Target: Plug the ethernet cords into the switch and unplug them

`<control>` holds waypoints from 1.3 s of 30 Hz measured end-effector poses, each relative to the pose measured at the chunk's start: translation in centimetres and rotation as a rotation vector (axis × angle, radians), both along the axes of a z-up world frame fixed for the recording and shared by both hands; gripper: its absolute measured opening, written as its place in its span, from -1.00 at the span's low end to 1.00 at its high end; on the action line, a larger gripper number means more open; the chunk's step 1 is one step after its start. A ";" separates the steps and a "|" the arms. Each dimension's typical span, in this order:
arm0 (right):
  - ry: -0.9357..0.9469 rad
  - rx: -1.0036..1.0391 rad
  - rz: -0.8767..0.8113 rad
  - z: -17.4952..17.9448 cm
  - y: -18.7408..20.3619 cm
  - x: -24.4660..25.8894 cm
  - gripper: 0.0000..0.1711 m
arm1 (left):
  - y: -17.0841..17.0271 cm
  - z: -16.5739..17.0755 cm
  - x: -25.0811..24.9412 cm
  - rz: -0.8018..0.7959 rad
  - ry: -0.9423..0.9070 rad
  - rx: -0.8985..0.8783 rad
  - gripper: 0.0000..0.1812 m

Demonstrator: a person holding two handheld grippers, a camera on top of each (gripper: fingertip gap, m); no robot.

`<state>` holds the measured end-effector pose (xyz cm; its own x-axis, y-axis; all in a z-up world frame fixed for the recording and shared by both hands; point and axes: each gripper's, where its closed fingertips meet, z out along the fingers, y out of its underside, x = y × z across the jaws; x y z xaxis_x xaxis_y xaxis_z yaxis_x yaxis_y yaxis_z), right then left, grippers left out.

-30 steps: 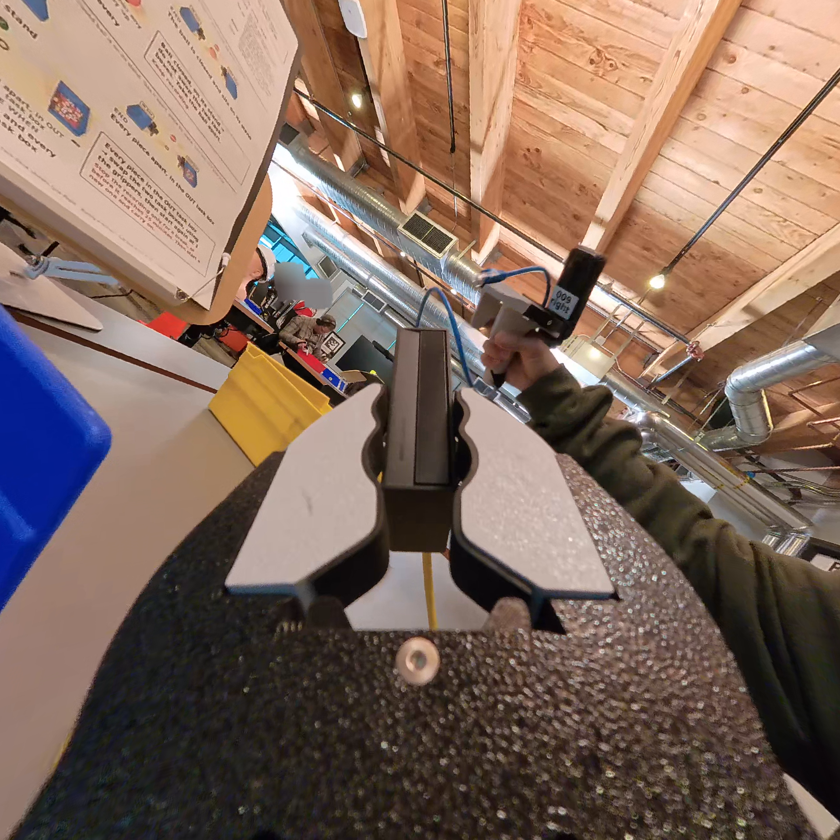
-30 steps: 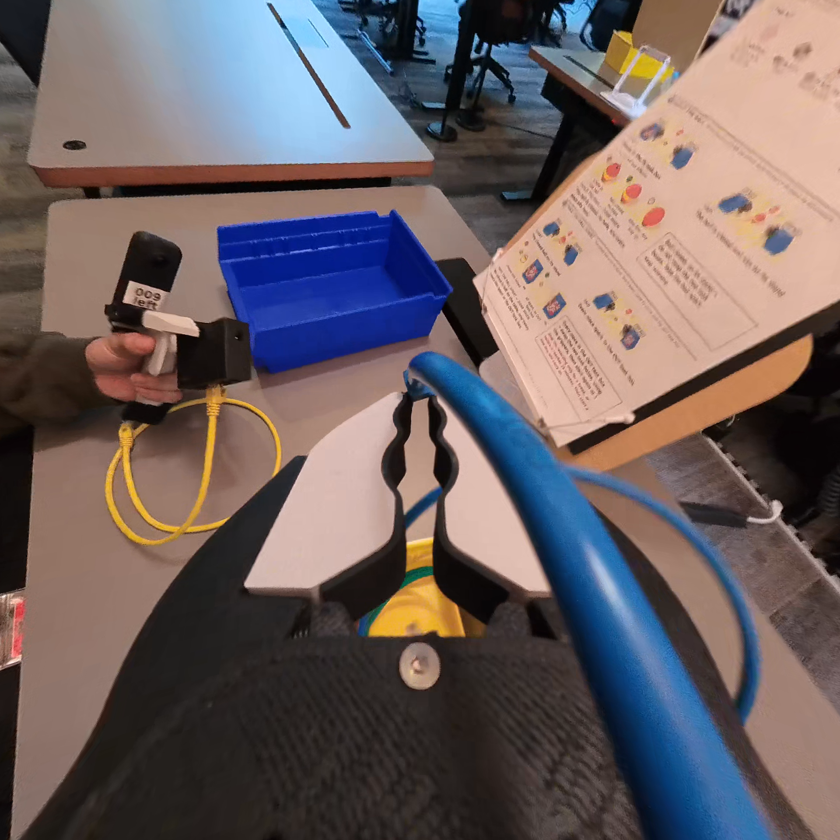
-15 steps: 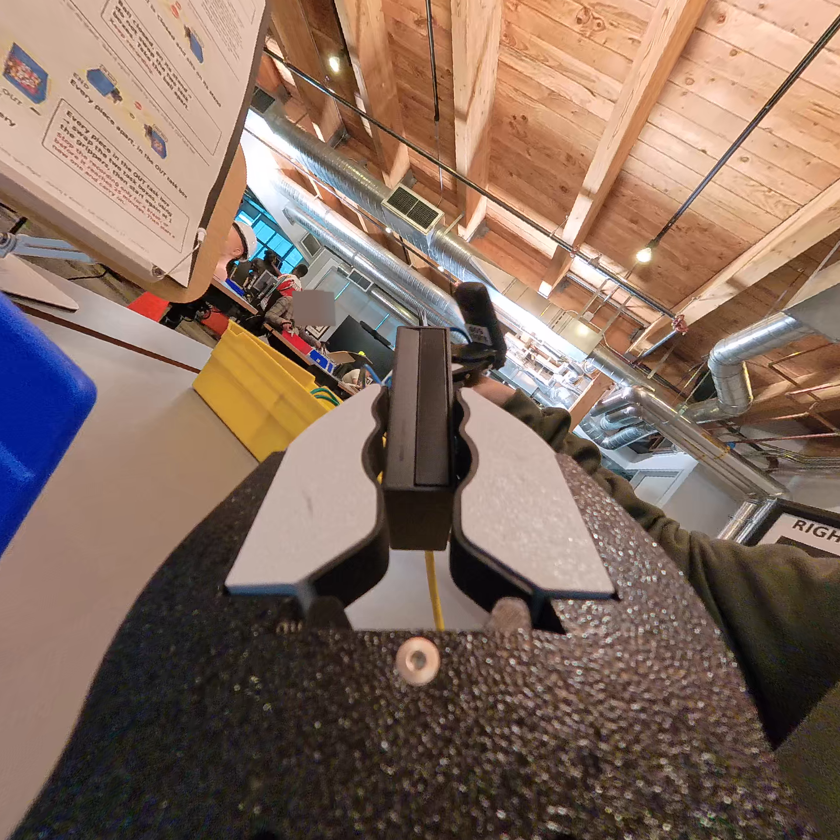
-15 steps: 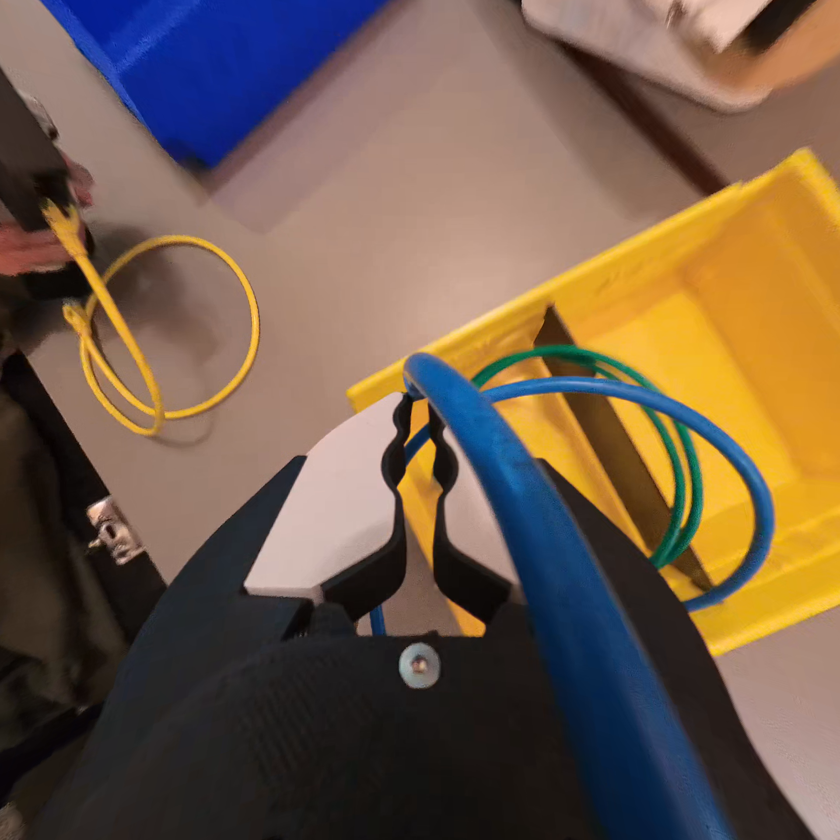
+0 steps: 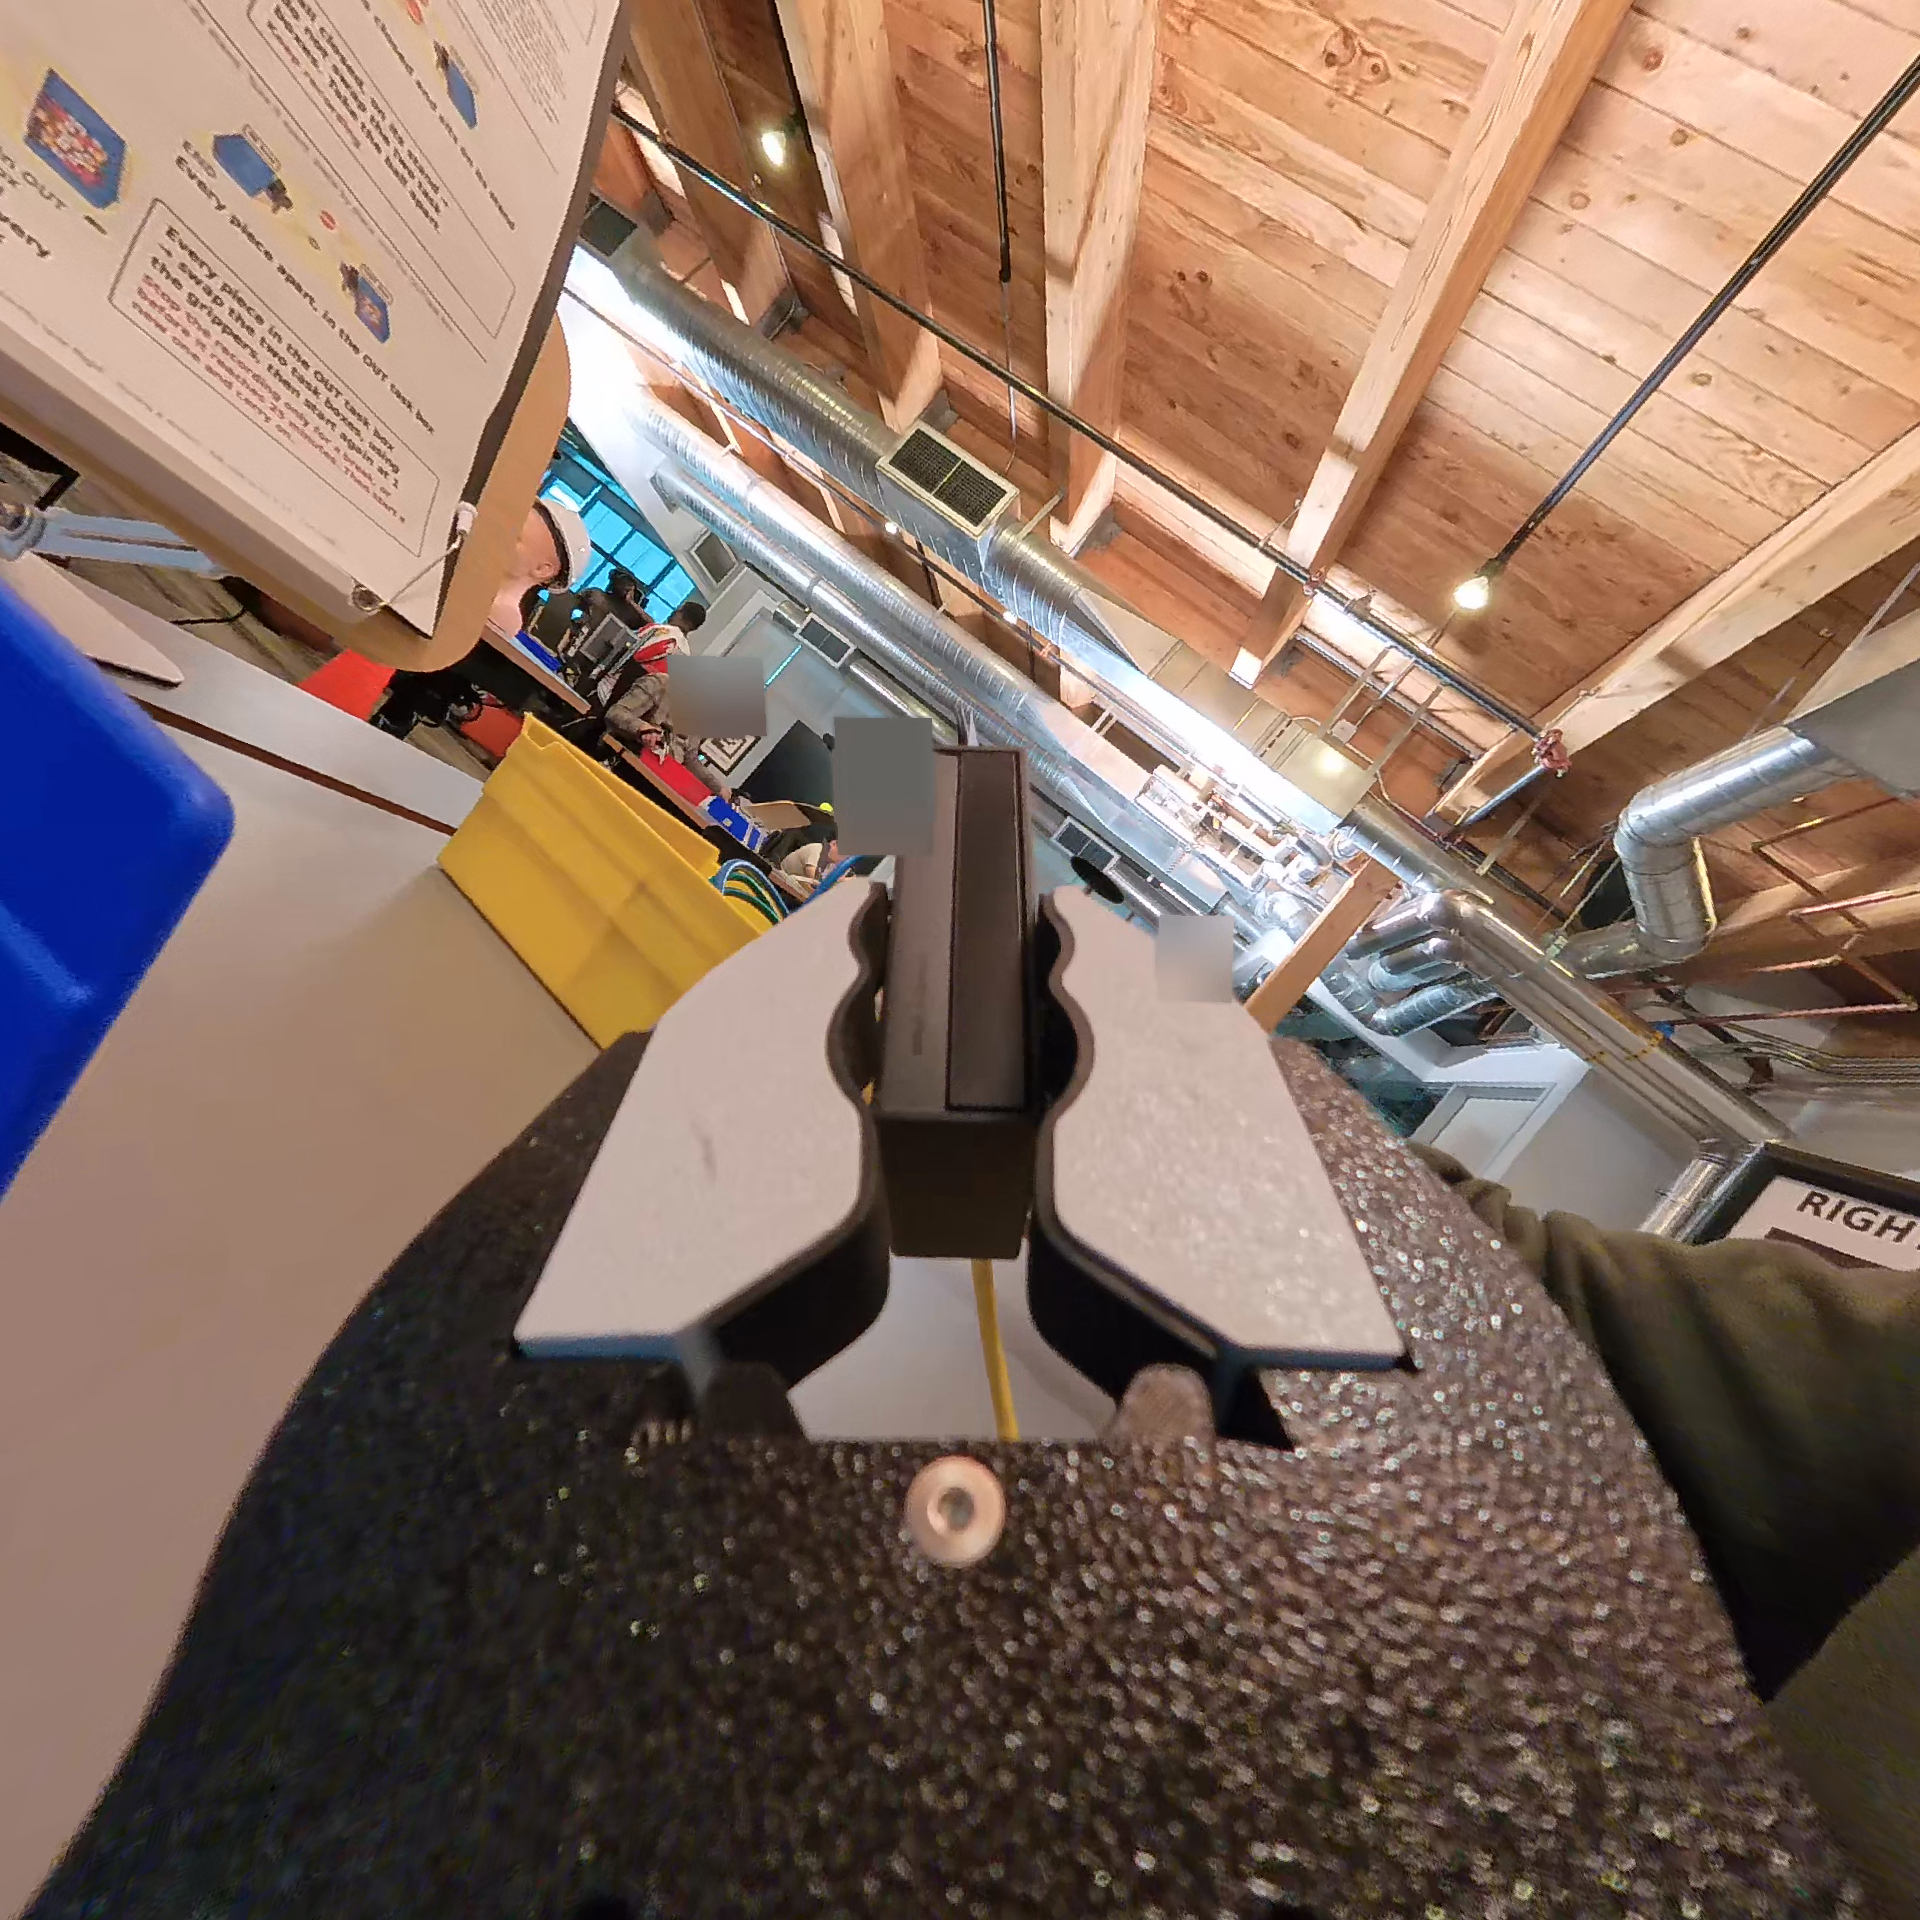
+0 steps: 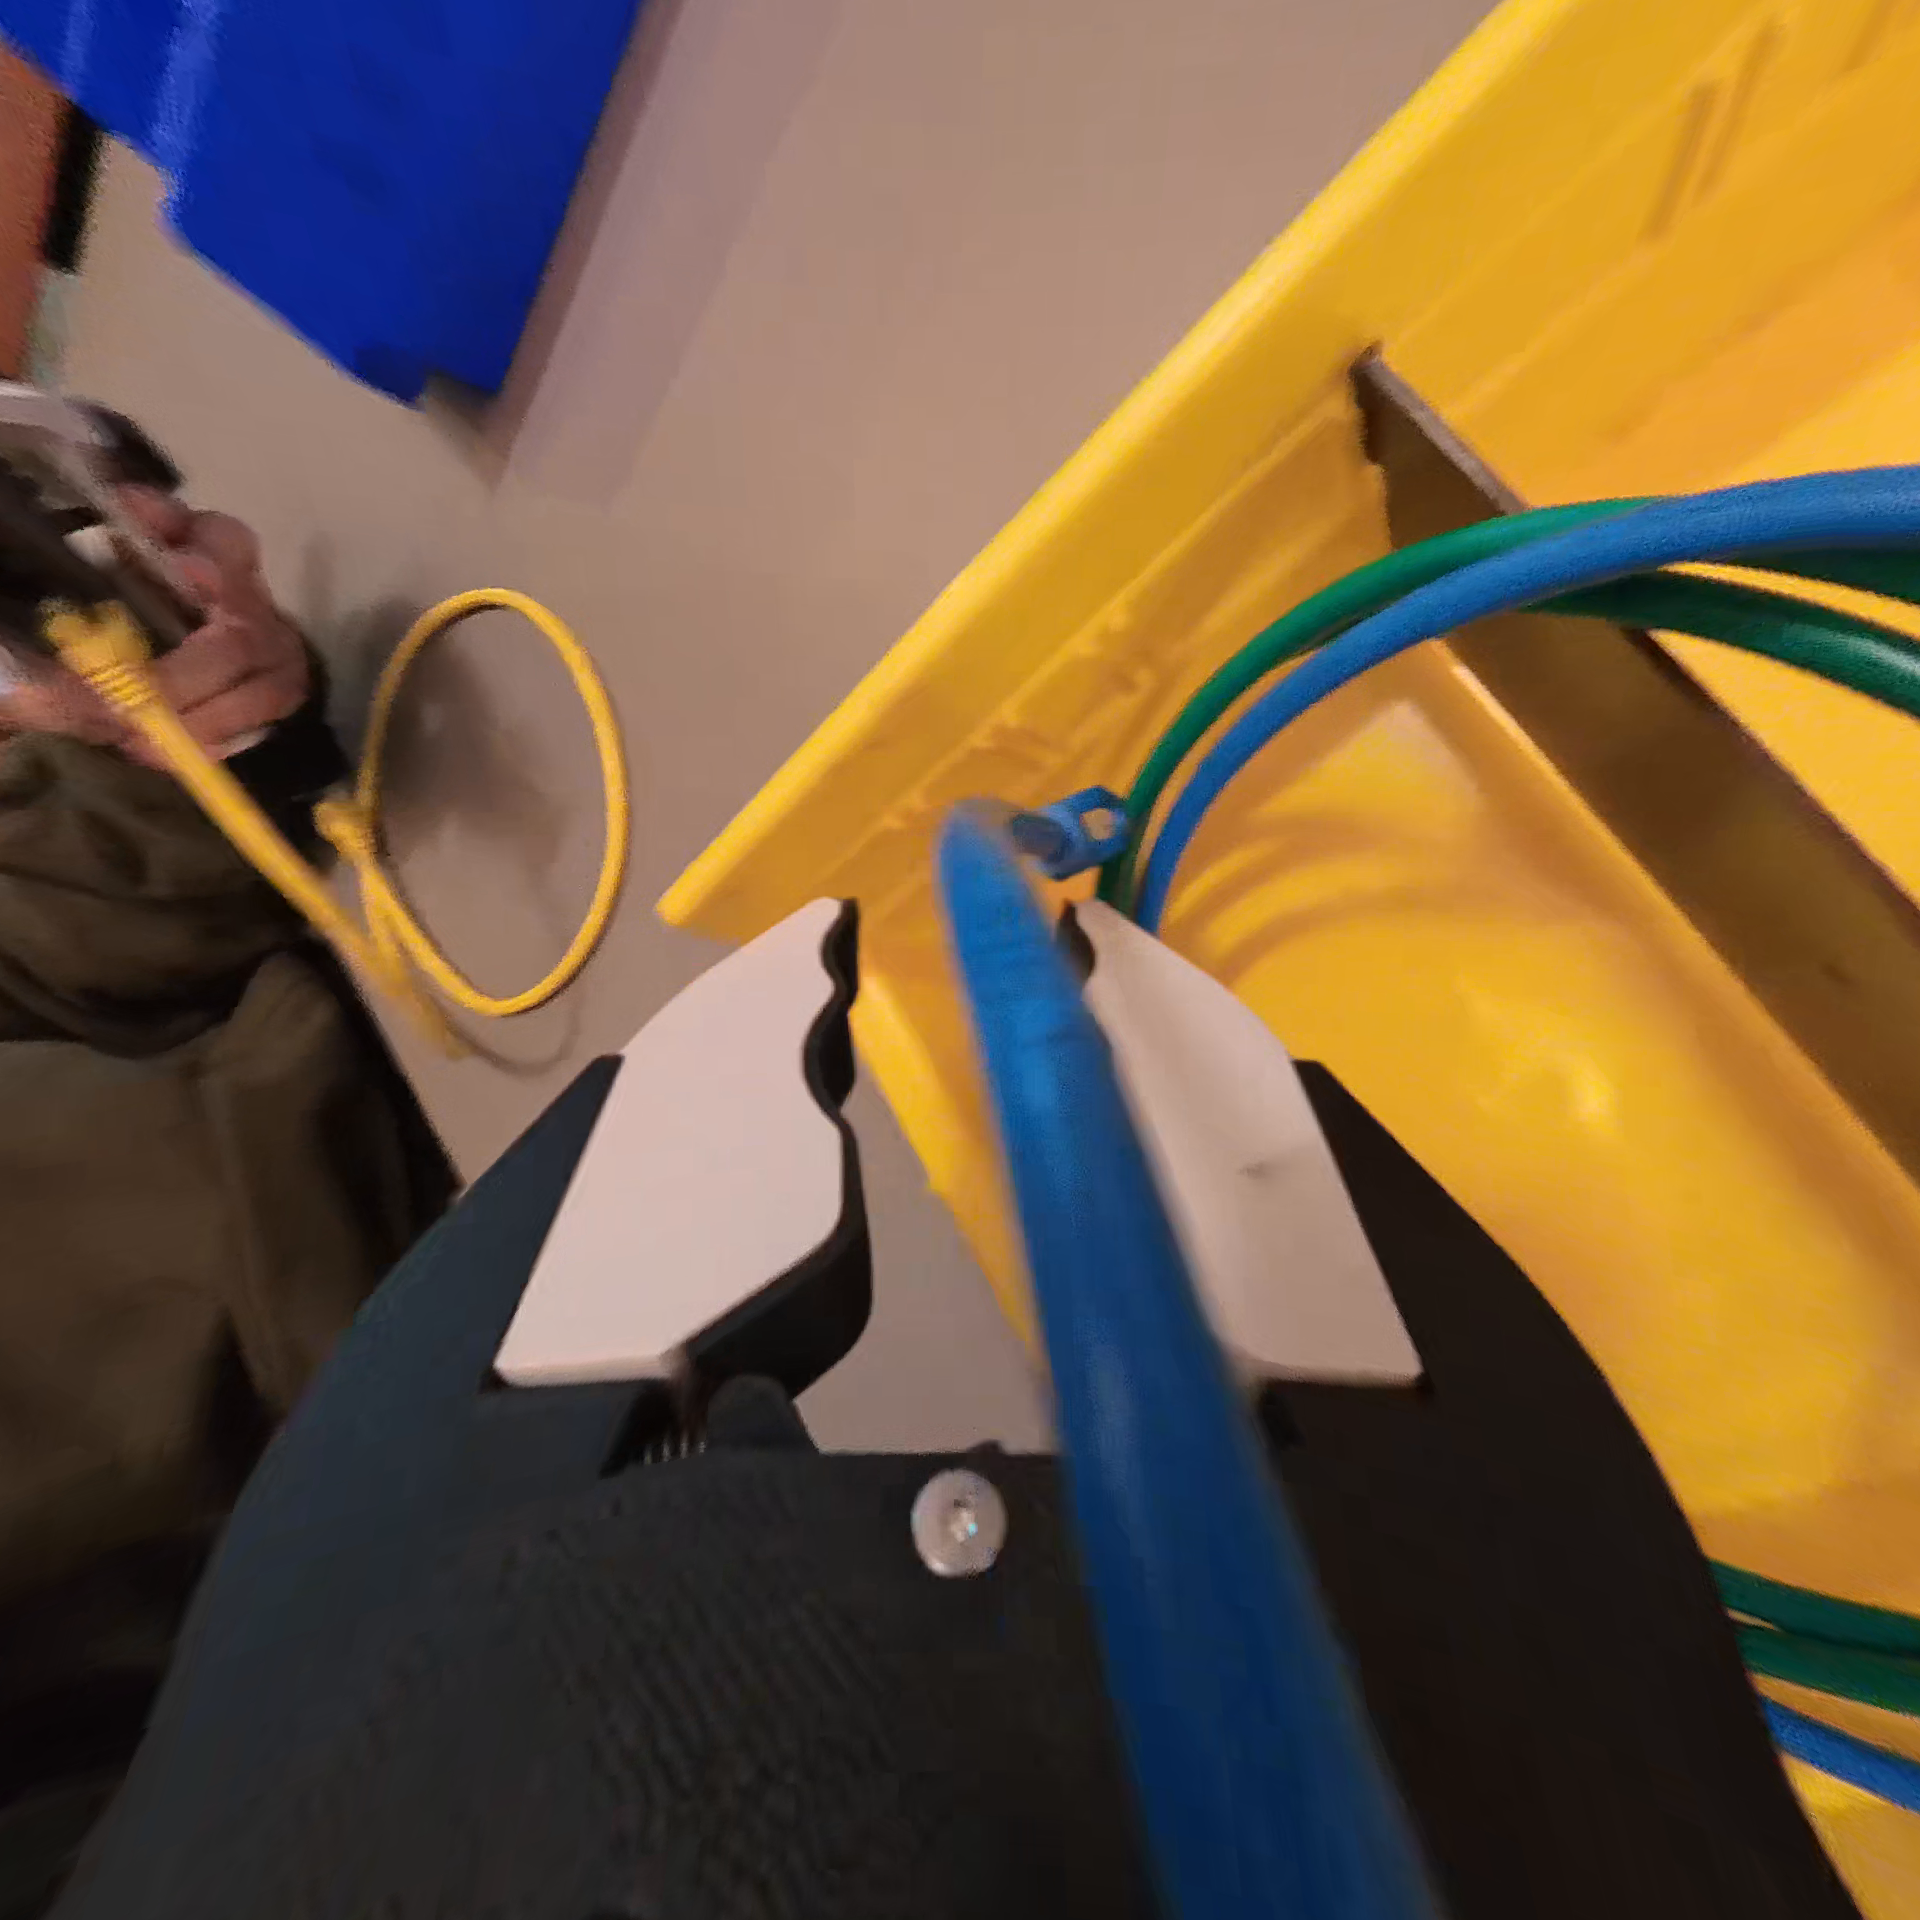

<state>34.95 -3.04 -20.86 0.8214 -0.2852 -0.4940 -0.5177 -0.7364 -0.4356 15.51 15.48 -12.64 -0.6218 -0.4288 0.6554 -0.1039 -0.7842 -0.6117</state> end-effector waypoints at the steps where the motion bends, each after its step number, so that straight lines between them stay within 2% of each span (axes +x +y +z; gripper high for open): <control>1: 0.018 0.023 0.027 0.7 -0.2 -0.5 -0.43 | 0.1 -0.1 0.0 0.004 0.003 0.000 -0.71; 6: -0.057 -0.165 0.065 1.6 -4.3 -0.7 -0.15 | 0.3 -0.2 0.0 0.004 0.004 -0.010 -0.71; 9: 0.008 -0.221 0.076 2.6 -5.8 -1.9 -0.18 | 0.1 -0.2 0.1 0.003 0.005 -0.003 -0.71; 12: -0.159 -0.179 0.060 4.0 -6.1 -0.7 -0.17 | -0.1 -0.1 0.0 0.003 0.002 0.001 -0.71; 14: -0.258 -0.046 0.023 5.8 -4.6 -0.9 -0.15 | 0.0 0.1 -0.1 0.010 0.000 0.002 -0.71; 16: -0.294 0.140 -0.001 7.9 -2.4 -3.4 -0.09 | 0.1 0.2 -0.1 0.022 0.000 0.006 -0.71; 17: -0.310 0.236 -0.003 8.7 -1.1 -5.2 -0.05 | 0.1 0.3 -0.1 0.029 0.003 0.009 -0.71; 20: -0.326 0.473 -0.008 9.7 2.4 -12.3 -0.11 | 0.6 0.0 0.3 0.089 0.061 0.018 -0.71; 23: -0.189 0.694 -0.095 9.8 5.7 -19.4 -0.36 | 1.6 -0.7 0.7 0.186 0.156 -0.006 -0.71; 25: -0.077 0.837 -0.236 9.4 8.1 -21.9 -0.63 | 2.6 -1.0 0.6 0.248 0.194 -0.075 -0.71; 27: 0.005 0.902 -0.366 7.5 10.4 -22.7 -0.71 | 3.4 -1.0 0.4 0.280 0.216 -0.176 -0.71; 30: 0.184 0.876 -0.422 4.5 13.3 -23.2 -0.66 | 3.5 -0.6 -0.2 0.288 0.216 -0.264 -0.71; 32: 0.306 0.929 -0.444 4.8 14.5 -23.0 -0.60 | 3.1 -0.2 -0.7 0.296 0.213 -0.243 -0.71; 34: 0.310 0.945 -0.532 4.5 15.1 -21.5 -0.66 | 2.6 0.5 -1.2 0.292 0.192 -0.243 -0.71; 35: 0.313 0.982 -0.560 4.9 15.2 -21.1 -0.60 | 2.4 0.8 -1.4 0.293 0.184 -0.238 -0.71; 36: 0.325 1.033 -0.577 5.7 15.3 -20.8 -0.57 | 2.2 1.0 -1.6 0.292 0.179 -0.229 -0.71; 37: 0.333 1.076 -0.584 6.4 15.4 -20.6 -0.64 | 1.9 1.2 -1.7 0.285 0.171 -0.224 -0.71; 39: 0.323 1.083 -0.567 6.8 15.8 -20.6 -0.62 | 1.3 1.7 -2.0 0.261 0.156 -0.233 -0.71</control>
